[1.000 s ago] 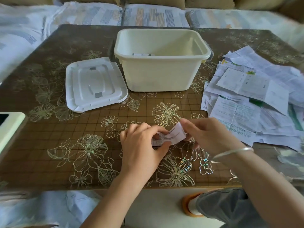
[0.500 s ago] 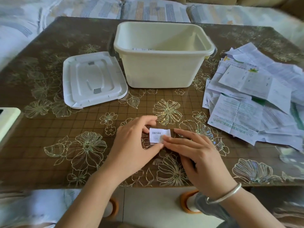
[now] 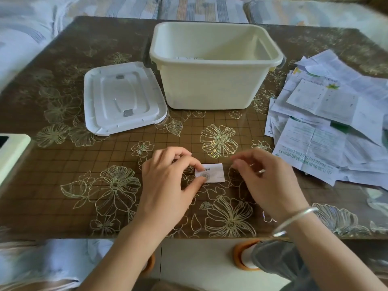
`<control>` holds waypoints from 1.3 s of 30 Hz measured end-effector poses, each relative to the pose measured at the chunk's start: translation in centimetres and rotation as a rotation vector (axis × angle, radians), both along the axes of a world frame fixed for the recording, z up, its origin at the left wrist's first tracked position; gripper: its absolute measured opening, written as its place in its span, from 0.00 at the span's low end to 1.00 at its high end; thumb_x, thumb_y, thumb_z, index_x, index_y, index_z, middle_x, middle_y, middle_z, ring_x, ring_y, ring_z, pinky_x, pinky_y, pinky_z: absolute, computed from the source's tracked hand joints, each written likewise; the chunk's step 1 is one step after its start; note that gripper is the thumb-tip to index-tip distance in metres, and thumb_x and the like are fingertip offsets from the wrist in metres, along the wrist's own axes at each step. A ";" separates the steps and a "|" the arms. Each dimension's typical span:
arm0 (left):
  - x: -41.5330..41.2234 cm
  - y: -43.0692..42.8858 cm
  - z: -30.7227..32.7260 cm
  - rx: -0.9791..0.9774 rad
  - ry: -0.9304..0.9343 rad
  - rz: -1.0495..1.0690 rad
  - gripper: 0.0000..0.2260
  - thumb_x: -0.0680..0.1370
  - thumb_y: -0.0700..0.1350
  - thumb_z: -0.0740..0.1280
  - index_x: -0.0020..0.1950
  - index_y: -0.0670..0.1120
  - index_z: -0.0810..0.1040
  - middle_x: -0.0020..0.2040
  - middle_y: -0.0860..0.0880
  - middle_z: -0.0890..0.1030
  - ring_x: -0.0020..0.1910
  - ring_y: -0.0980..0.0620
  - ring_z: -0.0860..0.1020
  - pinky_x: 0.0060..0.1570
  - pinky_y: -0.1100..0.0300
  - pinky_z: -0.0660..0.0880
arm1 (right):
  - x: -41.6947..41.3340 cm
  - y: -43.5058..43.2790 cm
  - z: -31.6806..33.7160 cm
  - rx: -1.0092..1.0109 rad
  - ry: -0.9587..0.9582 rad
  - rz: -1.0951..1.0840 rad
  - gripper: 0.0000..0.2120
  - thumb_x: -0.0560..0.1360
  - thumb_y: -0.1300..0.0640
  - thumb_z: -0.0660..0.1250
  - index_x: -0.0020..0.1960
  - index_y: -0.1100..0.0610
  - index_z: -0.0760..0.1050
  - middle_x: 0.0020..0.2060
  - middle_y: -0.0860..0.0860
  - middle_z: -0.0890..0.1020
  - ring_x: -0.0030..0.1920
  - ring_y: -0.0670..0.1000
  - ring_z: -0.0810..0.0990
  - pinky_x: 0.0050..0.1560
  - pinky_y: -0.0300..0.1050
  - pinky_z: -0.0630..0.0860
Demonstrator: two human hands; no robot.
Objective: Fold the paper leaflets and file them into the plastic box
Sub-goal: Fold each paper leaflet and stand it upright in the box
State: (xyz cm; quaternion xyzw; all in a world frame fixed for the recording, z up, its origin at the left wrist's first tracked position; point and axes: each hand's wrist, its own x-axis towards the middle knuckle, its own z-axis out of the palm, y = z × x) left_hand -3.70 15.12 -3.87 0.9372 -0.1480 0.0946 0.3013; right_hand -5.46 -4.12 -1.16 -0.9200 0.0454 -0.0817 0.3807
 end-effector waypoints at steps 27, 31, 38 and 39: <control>16.0 2.4 12.2 -0.500 -0.211 0.209 0.08 0.80 0.47 0.63 0.47 0.58 0.80 0.42 0.66 0.81 0.44 0.63 0.79 0.42 0.71 0.74 | 19.6 0.8 15.1 -0.281 -0.108 0.383 0.04 0.69 0.44 0.72 0.39 0.44 0.80 0.29 0.36 0.77 0.31 0.38 0.76 0.32 0.29 0.68; 21.4 2.8 11.5 -0.565 -0.205 0.337 0.11 0.79 0.43 0.63 0.44 0.59 0.80 0.40 0.63 0.82 0.42 0.57 0.80 0.45 0.57 0.80 | 23.8 1.9 13.5 -0.346 0.091 0.498 0.08 0.70 0.44 0.72 0.38 0.48 0.80 0.25 0.42 0.78 0.23 0.36 0.75 0.26 0.26 0.67; 23.5 1.6 10.0 -0.512 -0.179 0.309 0.08 0.79 0.41 0.65 0.47 0.52 0.82 0.41 0.59 0.82 0.39 0.53 0.77 0.37 0.65 0.73 | 27.4 3.6 10.6 -0.447 0.244 0.660 0.07 0.69 0.46 0.74 0.38 0.46 0.78 0.30 0.41 0.78 0.30 0.40 0.74 0.34 0.32 0.68; 23.6 1.7 9.7 -0.511 -0.190 0.308 0.08 0.79 0.41 0.65 0.47 0.52 0.82 0.41 0.59 0.82 0.39 0.52 0.77 0.36 0.65 0.73 | 27.8 3.6 10.4 -0.455 0.245 0.667 0.06 0.69 0.46 0.74 0.38 0.46 0.78 0.30 0.41 0.78 0.31 0.40 0.74 0.34 0.31 0.67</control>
